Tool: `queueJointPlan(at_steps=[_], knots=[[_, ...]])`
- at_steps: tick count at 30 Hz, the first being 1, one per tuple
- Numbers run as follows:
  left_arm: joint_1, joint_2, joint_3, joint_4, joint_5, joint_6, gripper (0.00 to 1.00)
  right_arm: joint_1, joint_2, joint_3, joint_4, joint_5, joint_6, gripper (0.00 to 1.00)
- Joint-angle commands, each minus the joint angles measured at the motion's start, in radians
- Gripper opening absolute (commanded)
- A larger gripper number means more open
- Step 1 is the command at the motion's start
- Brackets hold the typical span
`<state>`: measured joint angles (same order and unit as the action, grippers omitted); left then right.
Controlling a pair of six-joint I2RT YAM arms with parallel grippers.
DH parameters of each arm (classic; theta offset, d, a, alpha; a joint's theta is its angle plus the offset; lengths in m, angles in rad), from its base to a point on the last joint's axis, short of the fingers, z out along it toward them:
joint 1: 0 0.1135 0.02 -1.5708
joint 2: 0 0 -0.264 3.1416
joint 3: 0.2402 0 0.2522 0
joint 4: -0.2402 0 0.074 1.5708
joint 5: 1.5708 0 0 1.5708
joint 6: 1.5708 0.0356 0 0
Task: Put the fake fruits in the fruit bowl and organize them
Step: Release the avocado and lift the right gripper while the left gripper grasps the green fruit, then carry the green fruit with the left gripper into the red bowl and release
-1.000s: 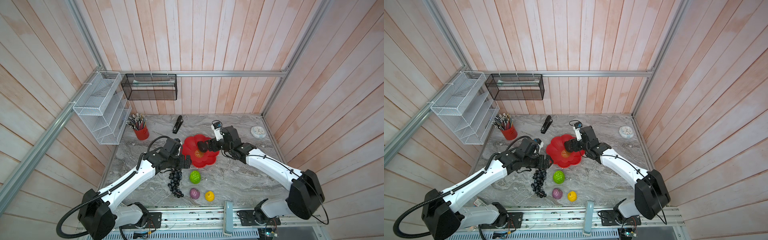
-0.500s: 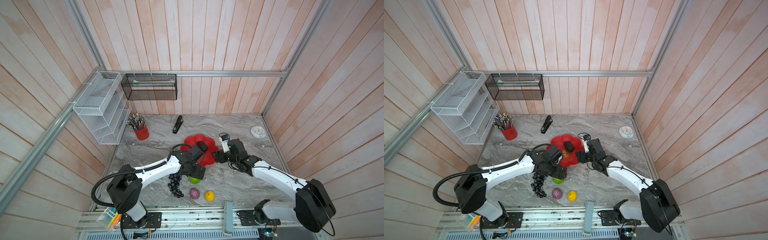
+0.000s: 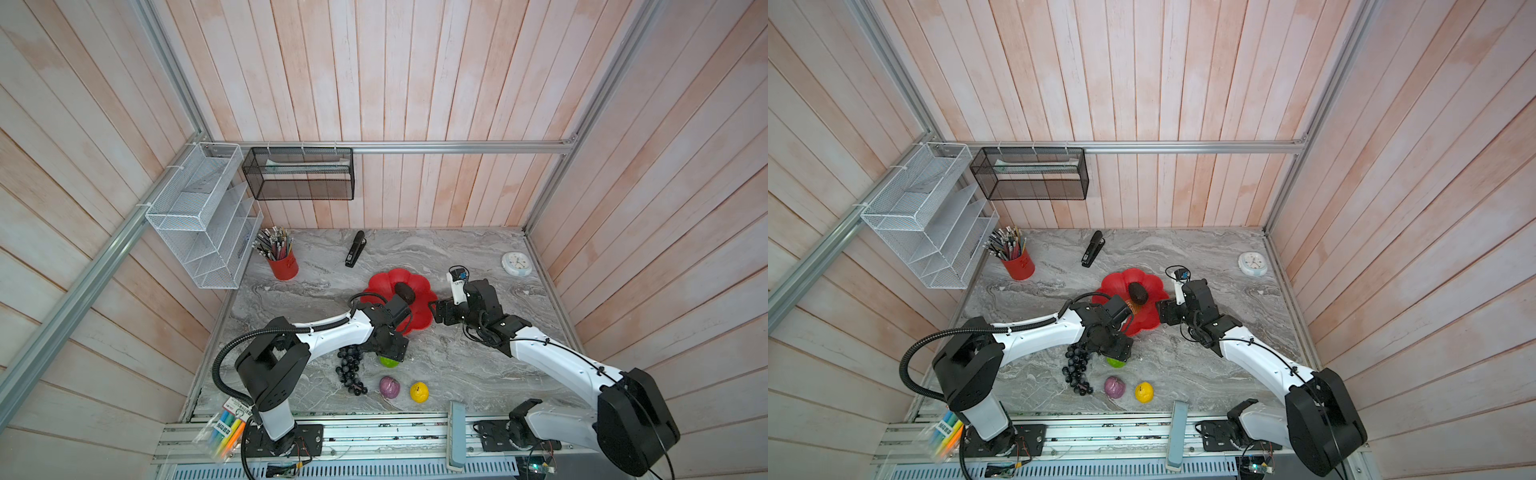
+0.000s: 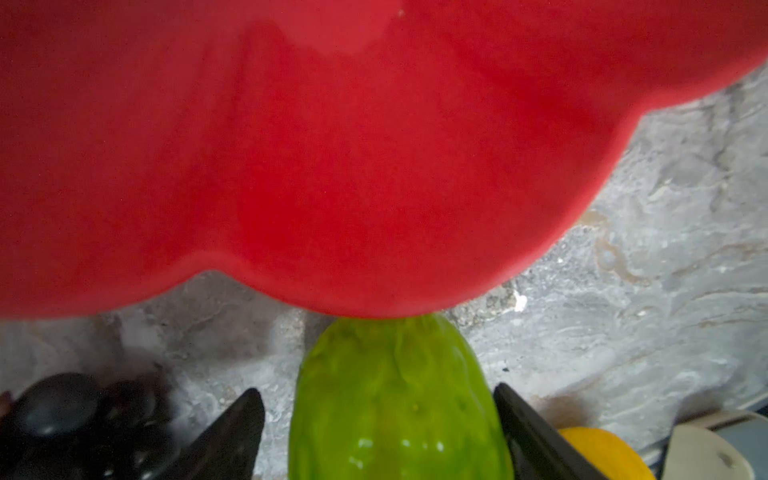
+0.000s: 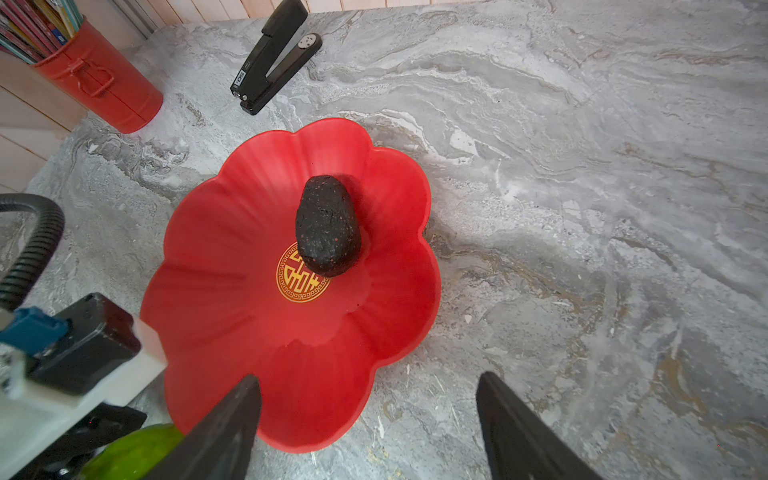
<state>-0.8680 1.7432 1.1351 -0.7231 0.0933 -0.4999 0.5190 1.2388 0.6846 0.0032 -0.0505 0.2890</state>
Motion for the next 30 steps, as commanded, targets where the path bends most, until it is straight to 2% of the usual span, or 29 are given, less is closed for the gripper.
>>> queueJointPlan(at_steps=[1,6,12,18,22,26,30], knots=[[0.0,0.008,-0.009,0.016,0.019,0.009,0.8,-0.005,0.015,0.01,0.024,-0.019,0.009,0.82],[0.001,0.001,-0.021,0.015,0.05,0.01,0.65,-0.012,0.003,0.004,0.054,-0.051,0.017,0.82],[0.013,-0.058,-0.012,0.009,0.034,-0.001,0.55,-0.021,-0.008,-0.009,0.078,-0.06,0.017,0.81],[0.067,-0.175,-0.031,0.012,0.085,-0.009,0.55,-0.022,-0.004,0.004,0.078,-0.057,0.014,0.81],[0.116,-0.232,-0.011,-0.046,0.138,0.016,0.54,-0.023,-0.004,0.01,0.095,-0.077,0.024,0.81],[0.177,-0.226,0.05,-0.036,0.124,0.044,0.54,-0.022,-0.002,0.015,0.124,-0.093,0.034,0.8],[0.225,-0.145,0.107,0.05,0.082,0.051,0.55,-0.023,-0.002,0.041,0.111,-0.112,0.033,0.79]])
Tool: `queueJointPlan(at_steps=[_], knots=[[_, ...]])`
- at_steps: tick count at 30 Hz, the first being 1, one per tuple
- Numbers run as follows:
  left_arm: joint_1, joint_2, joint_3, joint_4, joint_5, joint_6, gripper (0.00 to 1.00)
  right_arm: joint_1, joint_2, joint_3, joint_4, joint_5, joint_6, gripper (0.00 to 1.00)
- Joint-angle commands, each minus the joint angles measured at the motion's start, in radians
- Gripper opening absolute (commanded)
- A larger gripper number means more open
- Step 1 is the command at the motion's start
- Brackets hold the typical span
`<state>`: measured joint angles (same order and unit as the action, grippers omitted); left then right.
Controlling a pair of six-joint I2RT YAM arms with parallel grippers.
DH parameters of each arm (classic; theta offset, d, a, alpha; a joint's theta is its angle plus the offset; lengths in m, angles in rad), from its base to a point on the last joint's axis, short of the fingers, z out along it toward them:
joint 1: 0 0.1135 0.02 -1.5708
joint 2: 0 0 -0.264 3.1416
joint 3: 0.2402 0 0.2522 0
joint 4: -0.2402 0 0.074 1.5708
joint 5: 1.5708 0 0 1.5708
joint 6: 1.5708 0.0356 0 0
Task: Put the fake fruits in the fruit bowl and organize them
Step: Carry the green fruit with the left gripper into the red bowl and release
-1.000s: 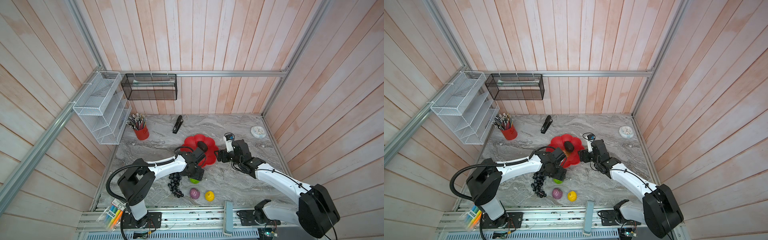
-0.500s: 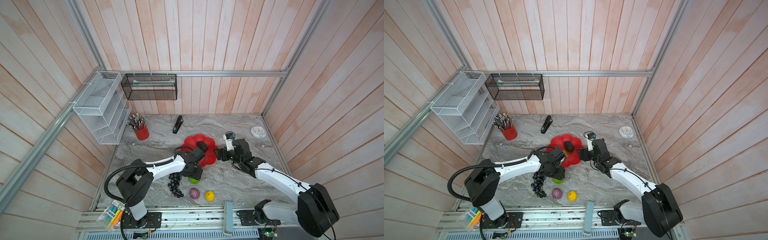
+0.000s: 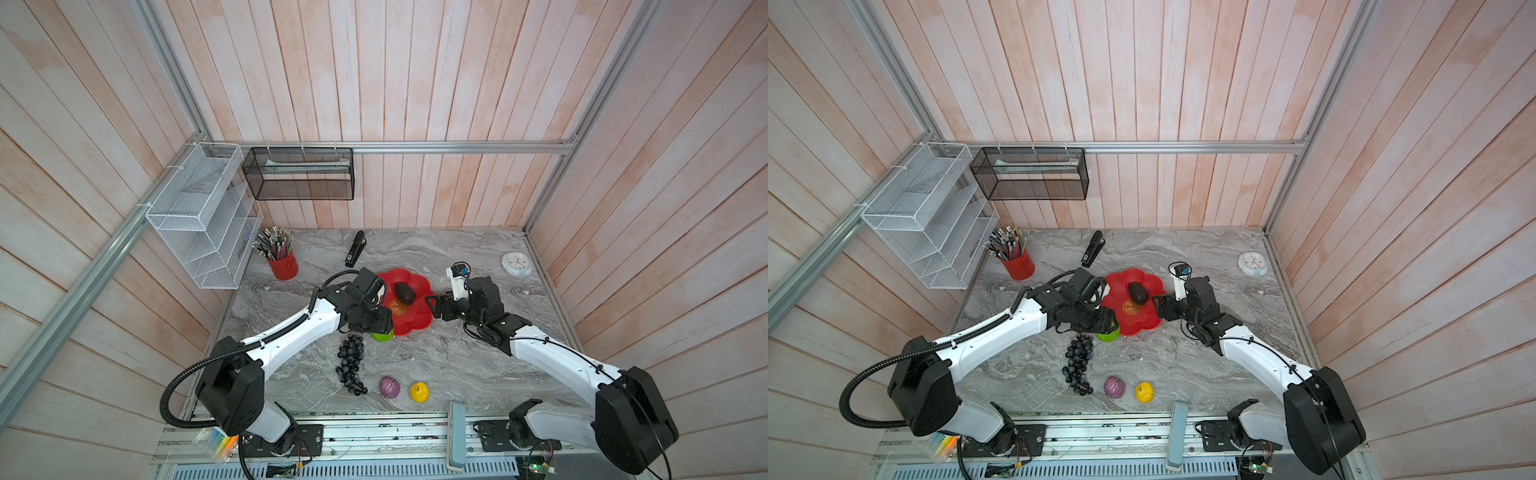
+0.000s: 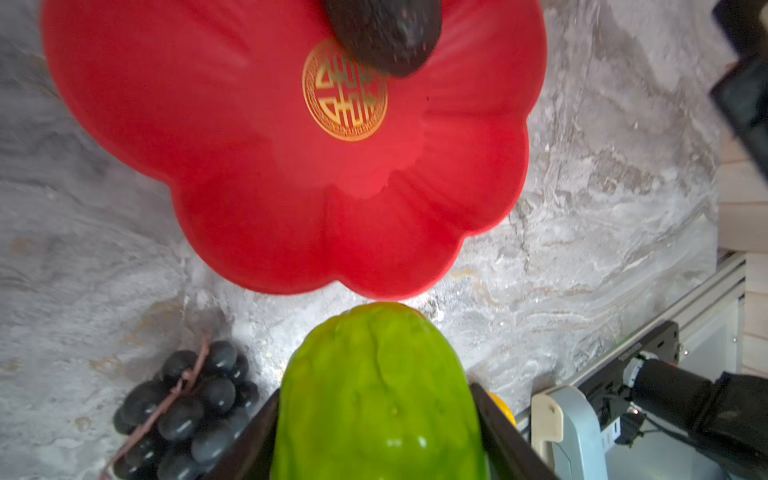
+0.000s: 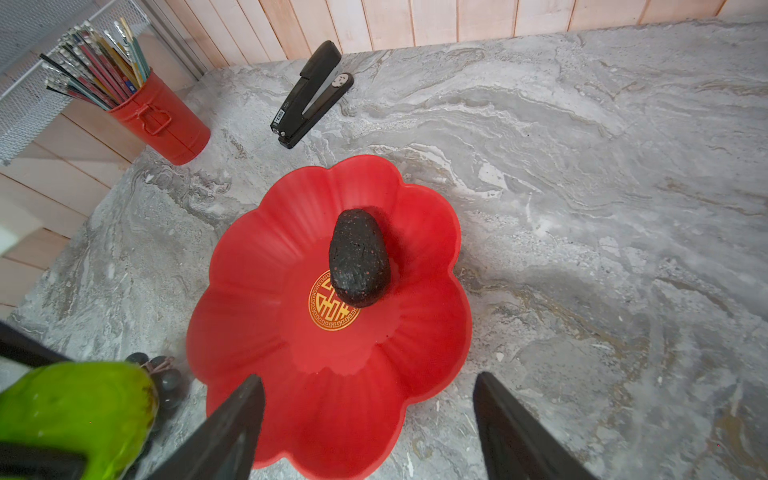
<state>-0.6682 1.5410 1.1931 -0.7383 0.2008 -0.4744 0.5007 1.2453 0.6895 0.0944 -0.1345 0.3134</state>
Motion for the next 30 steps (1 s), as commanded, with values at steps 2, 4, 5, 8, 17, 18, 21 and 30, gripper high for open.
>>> queueJointPlan(at_steps=[2,4,5,8,17,18,21,30], knots=[[0.045,0.109,0.079,0.112,-0.041,0.015,0.54,-0.004,-0.013,0.038,0.014,-0.036,0.003,0.79],[0.056,0.167,0.115,0.141,-0.069,0.008,0.54,-0.004,-0.019,0.033,0.006,-0.035,0.0,0.79],[0.062,0.204,0.14,0.148,-0.084,0.007,0.54,-0.004,-0.023,0.029,0.0,-0.033,-0.001,0.79],[0.08,0.292,0.197,0.19,-0.096,0.007,0.53,-0.004,-0.043,0.018,-0.017,-0.039,0.001,0.79],[0.105,0.45,0.27,0.278,-0.124,-0.028,0.52,-0.004,-0.088,-0.011,-0.05,-0.023,-0.004,0.79],[0.105,0.459,0.272,0.284,-0.126,-0.029,0.53,-0.004,-0.09,-0.013,-0.052,-0.02,-0.005,0.79],[0.106,0.476,0.271,0.31,-0.151,-0.037,0.53,-0.004,-0.096,-0.023,-0.05,-0.012,-0.005,0.79],[0.105,0.506,0.288,0.328,-0.138,-0.051,0.63,-0.004,-0.099,-0.024,-0.067,-0.022,-0.011,0.78]])
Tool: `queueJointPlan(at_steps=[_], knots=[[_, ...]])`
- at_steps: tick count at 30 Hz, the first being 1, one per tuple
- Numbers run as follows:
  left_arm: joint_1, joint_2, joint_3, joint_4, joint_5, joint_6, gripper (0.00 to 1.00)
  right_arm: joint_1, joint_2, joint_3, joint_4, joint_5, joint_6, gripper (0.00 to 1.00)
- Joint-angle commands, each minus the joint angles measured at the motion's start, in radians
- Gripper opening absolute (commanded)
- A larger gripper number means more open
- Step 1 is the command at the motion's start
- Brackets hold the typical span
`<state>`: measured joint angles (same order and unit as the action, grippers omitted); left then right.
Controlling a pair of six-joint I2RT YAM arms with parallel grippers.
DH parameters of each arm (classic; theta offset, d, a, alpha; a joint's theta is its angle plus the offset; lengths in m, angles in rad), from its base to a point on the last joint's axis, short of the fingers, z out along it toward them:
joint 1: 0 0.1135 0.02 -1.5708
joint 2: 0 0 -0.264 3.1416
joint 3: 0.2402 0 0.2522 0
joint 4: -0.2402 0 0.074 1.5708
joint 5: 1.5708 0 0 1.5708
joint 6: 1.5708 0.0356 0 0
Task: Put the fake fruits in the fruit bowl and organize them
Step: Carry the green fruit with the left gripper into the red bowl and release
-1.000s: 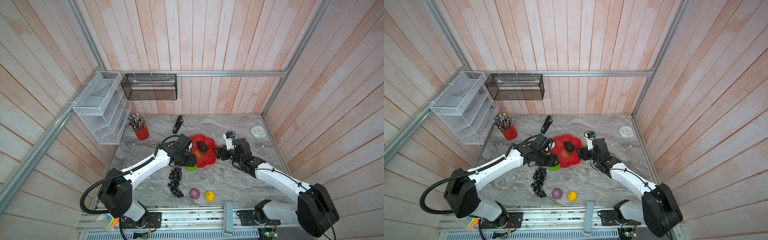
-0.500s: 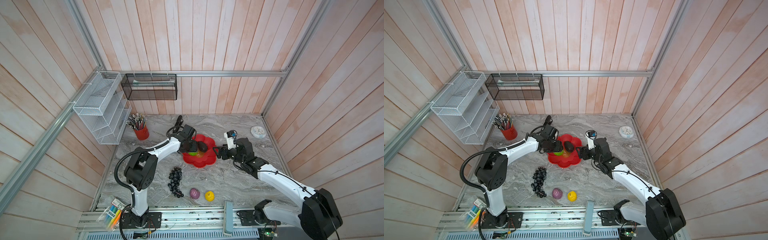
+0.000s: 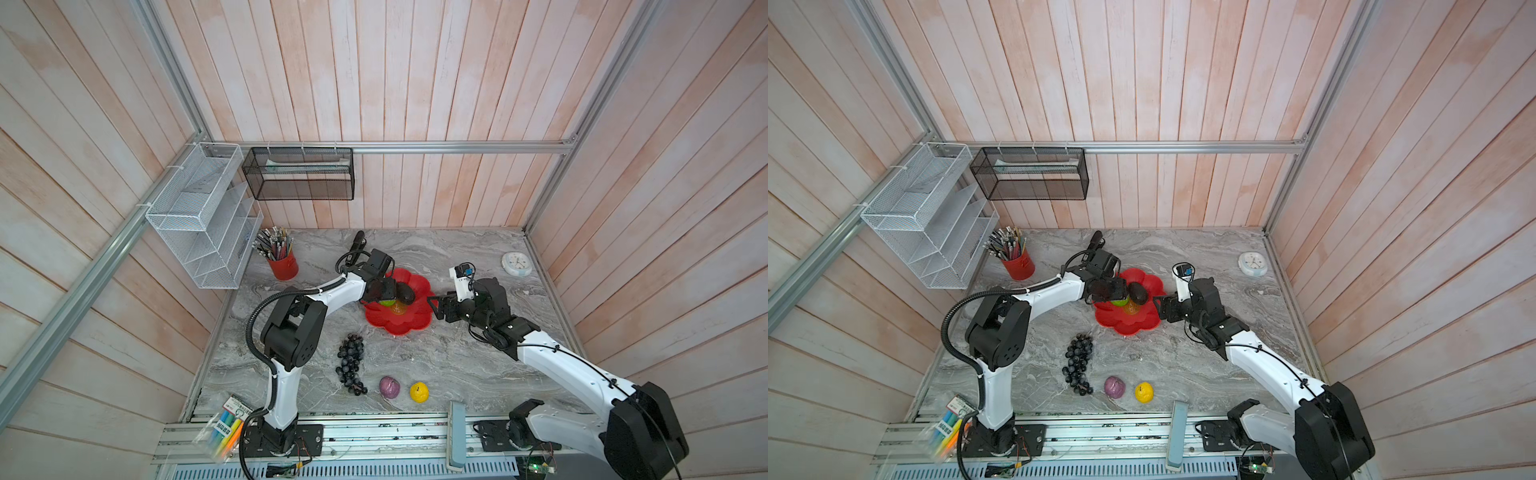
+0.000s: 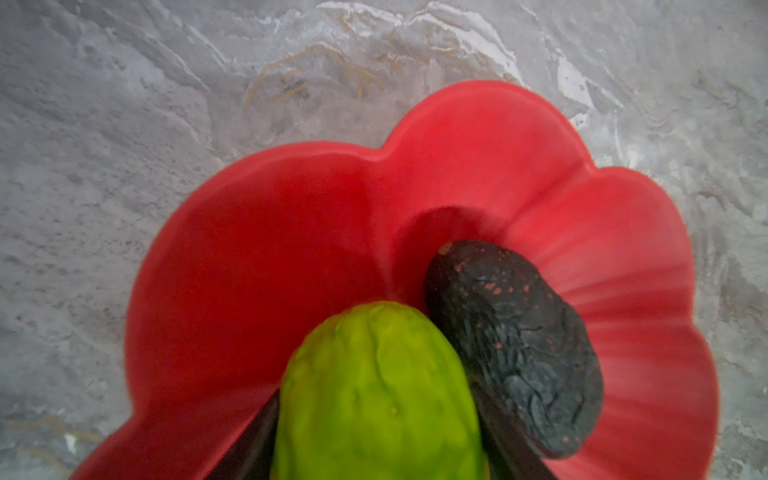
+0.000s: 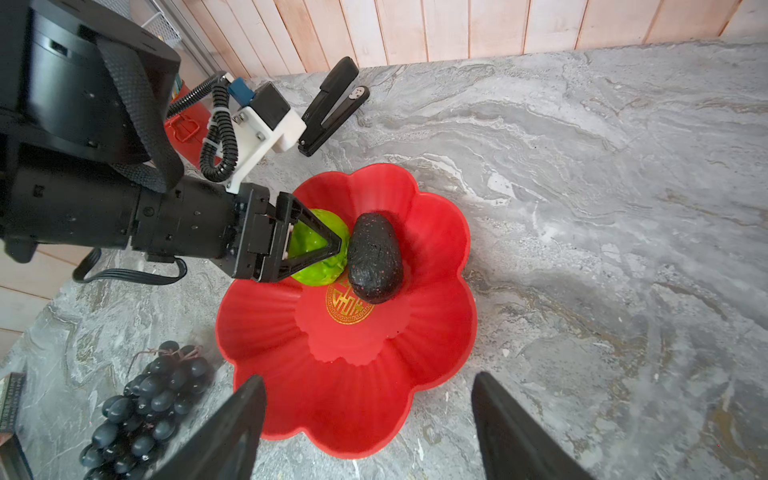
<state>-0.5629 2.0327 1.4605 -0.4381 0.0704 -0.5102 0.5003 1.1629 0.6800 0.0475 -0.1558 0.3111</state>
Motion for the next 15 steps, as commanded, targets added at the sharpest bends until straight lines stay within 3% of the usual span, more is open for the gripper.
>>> queueJointPlan(at_steps=[1,6,15], knots=[[0.0,0.013,0.019,0.03,-0.007,-0.017,0.65,-0.005,-0.018,-0.014,-0.021,-0.002,-0.009,0.78],[-0.002,-0.019,-0.004,0.053,-0.006,-0.028,0.76,-0.003,-0.011,-0.005,-0.027,-0.008,-0.006,0.79],[-0.006,-0.107,-0.044,0.062,0.001,-0.038,0.78,-0.002,0.003,0.021,-0.049,-0.045,-0.022,0.81]])
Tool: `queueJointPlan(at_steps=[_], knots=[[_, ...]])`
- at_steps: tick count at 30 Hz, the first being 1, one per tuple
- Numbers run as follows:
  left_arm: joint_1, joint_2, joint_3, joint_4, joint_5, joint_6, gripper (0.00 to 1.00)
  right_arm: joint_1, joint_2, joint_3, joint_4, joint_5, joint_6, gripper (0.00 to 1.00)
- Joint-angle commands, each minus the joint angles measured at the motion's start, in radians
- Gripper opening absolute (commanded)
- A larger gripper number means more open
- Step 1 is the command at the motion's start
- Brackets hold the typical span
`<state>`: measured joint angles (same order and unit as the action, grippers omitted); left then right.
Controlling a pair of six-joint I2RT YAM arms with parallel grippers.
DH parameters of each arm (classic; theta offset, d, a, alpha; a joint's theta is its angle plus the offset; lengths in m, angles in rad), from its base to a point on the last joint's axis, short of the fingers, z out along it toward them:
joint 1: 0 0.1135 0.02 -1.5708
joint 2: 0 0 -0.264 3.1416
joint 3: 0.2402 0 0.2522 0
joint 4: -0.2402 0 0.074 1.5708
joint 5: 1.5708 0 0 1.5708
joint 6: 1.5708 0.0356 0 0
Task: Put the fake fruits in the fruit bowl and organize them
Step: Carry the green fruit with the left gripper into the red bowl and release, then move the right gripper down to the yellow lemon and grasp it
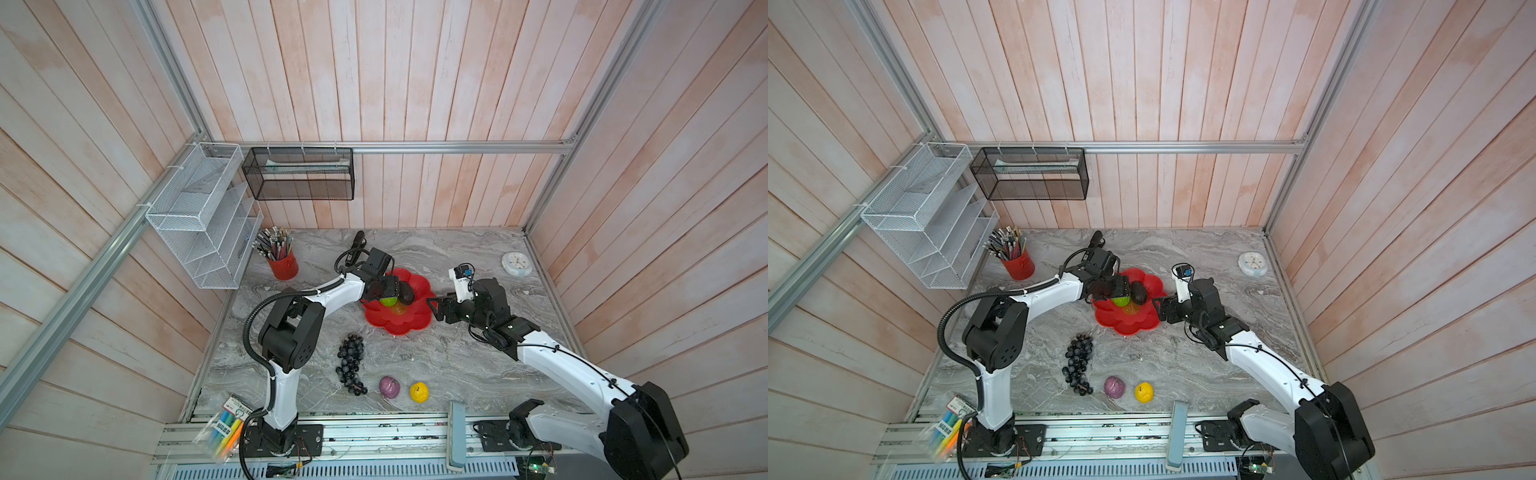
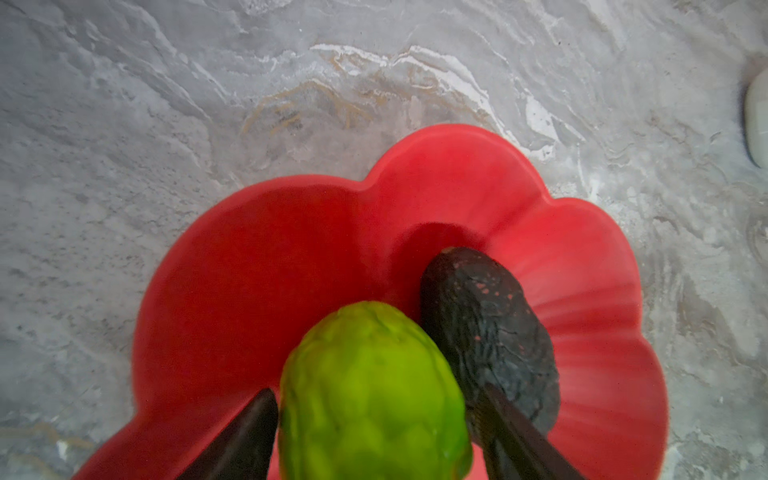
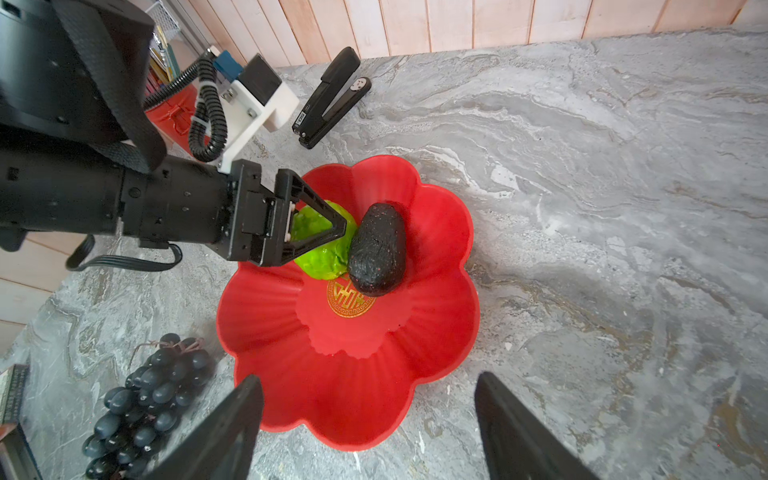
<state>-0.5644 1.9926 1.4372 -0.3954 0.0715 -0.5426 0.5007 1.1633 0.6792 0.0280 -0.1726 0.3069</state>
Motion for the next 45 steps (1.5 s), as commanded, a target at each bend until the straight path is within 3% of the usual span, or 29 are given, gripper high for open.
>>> queueJointPlan(at_steps=[1,10,15,19,24,31,45], knots=[[-0.005,-0.082,-0.029,0.018,-0.005,-0.005,0.78,-0.002,-0.002,0.025,-0.036,-0.029,-0.018,0.81],[-0.012,-0.312,-0.205,0.021,-0.023,0.007,0.77,0.082,-0.058,0.012,-0.163,0.031,0.003,0.8],[-0.038,-0.503,-0.409,0.095,-0.062,-0.031,0.77,0.239,-0.11,-0.028,-0.292,0.094,0.084,0.78],[-0.04,-0.585,-0.472,0.062,-0.102,-0.079,0.78,0.397,-0.137,-0.086,-0.393,0.117,0.189,0.78],[-0.039,-0.619,-0.486,0.046,-0.149,-0.07,0.79,0.543,-0.106,-0.106,-0.46,0.128,0.288,0.78],[-0.027,-0.582,-0.462,0.024,-0.15,-0.059,0.79,0.648,-0.008,-0.067,-0.48,0.137,0.294,0.78],[-0.015,-0.576,-0.465,0.027,-0.125,-0.056,0.79,0.68,0.102,-0.02,-0.501,0.148,0.271,0.75]])
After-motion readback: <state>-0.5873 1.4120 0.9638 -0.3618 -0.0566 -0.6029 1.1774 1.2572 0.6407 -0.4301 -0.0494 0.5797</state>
